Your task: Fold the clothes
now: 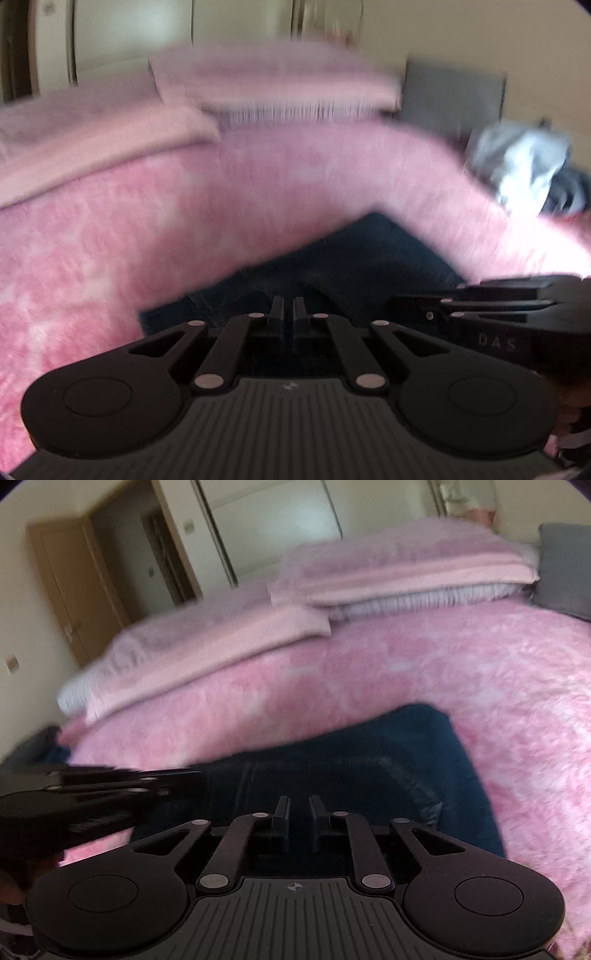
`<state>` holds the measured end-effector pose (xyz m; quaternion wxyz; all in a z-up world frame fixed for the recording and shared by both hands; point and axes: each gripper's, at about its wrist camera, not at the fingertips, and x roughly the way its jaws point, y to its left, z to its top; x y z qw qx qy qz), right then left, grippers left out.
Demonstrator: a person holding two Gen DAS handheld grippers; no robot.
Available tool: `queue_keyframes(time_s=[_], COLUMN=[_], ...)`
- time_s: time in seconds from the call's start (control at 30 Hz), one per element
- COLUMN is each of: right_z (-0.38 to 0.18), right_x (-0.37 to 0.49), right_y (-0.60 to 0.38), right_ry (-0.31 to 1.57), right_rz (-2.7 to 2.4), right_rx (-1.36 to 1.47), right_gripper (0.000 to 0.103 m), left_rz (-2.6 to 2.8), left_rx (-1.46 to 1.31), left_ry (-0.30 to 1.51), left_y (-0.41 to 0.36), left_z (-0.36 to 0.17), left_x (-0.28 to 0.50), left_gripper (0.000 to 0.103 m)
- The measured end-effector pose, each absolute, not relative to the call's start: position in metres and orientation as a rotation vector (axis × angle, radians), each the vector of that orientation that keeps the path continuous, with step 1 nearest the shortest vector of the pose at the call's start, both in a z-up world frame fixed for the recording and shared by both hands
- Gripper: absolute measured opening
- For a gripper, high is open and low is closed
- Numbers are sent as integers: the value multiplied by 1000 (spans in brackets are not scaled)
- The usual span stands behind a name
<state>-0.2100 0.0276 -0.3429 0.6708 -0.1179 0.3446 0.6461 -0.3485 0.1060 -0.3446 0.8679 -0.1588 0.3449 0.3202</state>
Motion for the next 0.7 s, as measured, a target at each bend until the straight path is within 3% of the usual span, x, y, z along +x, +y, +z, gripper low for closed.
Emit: queue_keyframes(time_s=[0.13, 0.3, 0.4, 0.53, 0.7], right_z=[-365, -336, -346, -353, -336], right_x=[-226, -209, -207, -204, -162], right_y=[50, 52, 45, 45, 35], right_ry=[713, 843, 892, 922, 1136], right_rz=[1440, 1381, 1366, 1387, 1206], right_rx=[-456, -431, -460, -506, -249], right_gripper=[14, 15, 14, 14, 15], left_rz=[669, 659, 686, 653, 552], left_rx=[-345, -358, -357, -313, -338], left_ry=[835, 866, 1022, 1103, 1123], left_y=[119, 117, 123, 125, 141], left_z=[-357, -319, -340, -346, -319], left_x=[-331, -328, -323, -312, -308], left_gripper=[4, 3, 3, 3, 3])
